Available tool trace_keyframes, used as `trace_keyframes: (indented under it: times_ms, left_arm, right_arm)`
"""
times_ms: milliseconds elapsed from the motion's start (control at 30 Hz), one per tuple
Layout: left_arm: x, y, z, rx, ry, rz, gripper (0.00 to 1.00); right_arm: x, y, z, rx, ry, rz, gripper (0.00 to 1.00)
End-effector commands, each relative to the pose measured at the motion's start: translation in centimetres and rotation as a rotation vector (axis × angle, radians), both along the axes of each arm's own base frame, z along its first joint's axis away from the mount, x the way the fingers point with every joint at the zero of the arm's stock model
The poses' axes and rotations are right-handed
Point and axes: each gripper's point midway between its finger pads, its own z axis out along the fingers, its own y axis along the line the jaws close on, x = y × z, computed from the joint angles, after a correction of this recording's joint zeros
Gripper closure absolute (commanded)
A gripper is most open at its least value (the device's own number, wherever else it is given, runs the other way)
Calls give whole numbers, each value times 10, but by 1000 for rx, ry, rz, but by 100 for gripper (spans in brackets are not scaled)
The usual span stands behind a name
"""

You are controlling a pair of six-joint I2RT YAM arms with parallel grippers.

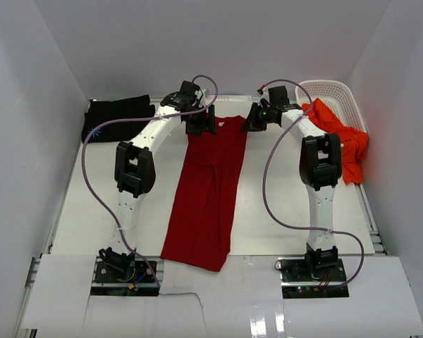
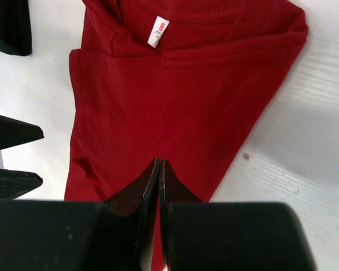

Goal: Fold and stack the t-shirts
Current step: Rotate the tshirt 90 degrees

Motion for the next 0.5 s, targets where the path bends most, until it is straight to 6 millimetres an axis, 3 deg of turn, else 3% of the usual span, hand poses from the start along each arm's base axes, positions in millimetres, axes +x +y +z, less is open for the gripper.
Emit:
trace_keyframes:
  times_ms: [0, 200, 467]
  left_arm:
    - [11, 3, 4, 32, -71, -43, 24]
    - [13, 7, -33, 78, -33, -43, 26]
    - [20, 13, -60, 131, -15, -14, 33]
  right_arm:
    - [5, 7, 3, -8, -6, 12, 92]
    - [-1, 8, -21, -49, 25, 1, 92]
    - [-3, 5, -42, -74, 61, -12, 92]
